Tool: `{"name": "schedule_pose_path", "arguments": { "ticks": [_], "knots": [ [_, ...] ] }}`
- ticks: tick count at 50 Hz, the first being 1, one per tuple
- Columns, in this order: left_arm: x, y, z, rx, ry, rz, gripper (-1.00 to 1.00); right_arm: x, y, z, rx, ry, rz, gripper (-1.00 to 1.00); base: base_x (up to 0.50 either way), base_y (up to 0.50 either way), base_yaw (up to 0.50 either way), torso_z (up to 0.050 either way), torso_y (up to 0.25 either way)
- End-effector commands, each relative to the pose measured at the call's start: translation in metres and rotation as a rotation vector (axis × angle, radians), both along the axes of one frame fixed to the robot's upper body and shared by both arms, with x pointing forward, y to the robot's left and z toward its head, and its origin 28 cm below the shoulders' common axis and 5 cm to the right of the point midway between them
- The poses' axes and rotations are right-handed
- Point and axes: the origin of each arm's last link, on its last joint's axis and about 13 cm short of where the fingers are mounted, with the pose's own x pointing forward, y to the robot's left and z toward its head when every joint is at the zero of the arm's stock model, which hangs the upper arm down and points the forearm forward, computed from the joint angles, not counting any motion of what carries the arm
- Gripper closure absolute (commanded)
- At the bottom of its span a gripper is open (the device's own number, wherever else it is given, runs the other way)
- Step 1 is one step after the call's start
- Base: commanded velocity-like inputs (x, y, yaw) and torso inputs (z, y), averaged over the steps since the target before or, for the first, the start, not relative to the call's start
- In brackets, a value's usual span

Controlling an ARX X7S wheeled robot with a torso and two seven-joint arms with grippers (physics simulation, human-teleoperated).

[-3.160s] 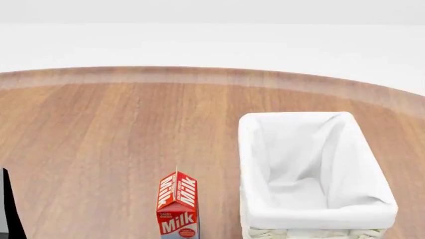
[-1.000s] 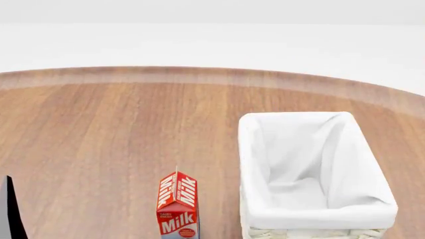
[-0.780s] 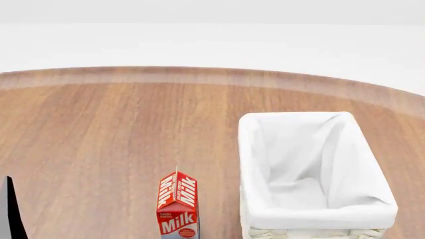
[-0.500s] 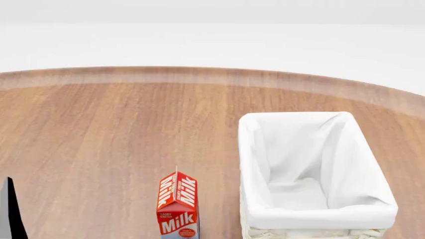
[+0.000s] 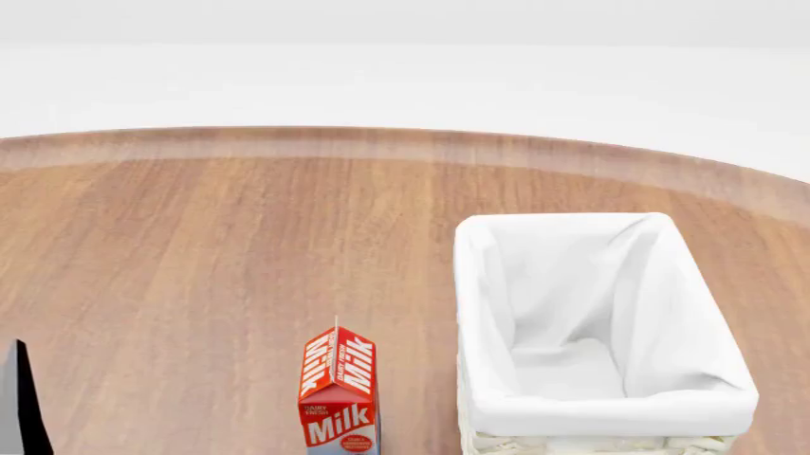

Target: Pick up the alphabet soup and the tomato sauce, and put them in the basket.

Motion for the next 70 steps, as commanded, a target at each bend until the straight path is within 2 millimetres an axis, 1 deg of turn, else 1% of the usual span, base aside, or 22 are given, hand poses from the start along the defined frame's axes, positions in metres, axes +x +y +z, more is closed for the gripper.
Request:
{"name": "schedule_pose_path", "arguments": {
  "ticks": [1,23,41,55,69,70],
  "knots": [
    [0.0,0.0,-0.001,0.002,0.001,-0.001,-1.0,0.001,-0.002,-0.006,0.005,0.003,-0.008,-1.0,0.0,0.0,0.0,0.0,0.0],
    [0.002,0.001,-0.005,0.004,0.005,-0.002,-1.0,0.004,-0.003,-0.014,0.024,0.006,-0.025,-1.0,0.0,0.0,0.0,0.0,0.0],
    [0.0,0.0,-0.002,0.004,0.003,-0.001,-1.0,0.004,-0.003,-0.023,0.04,0.021,-0.033,-1.0,0.0,0.0,0.0,0.0,0.0],
    [0.002,0.001,-0.006,0.005,0.007,-0.003,-1.0,0.003,-0.004,-0.03,0.048,0.035,-0.039,-1.0,0.0,0.0,0.0,0.0,0.0],
    [0.002,0.001,-0.007,0.005,0.01,-0.003,-1.0,0.002,-0.003,-0.033,0.05,0.033,-0.041,-1.0,0.0,0.0,0.0,0.0,0.0],
    [0.002,0.001,-0.007,0.005,0.01,-0.003,-1.0,0.002,-0.003,-0.033,0.045,0.027,-0.04,1.0,0.0,0.0,0.0,0.0,0.0]
  ]
}}
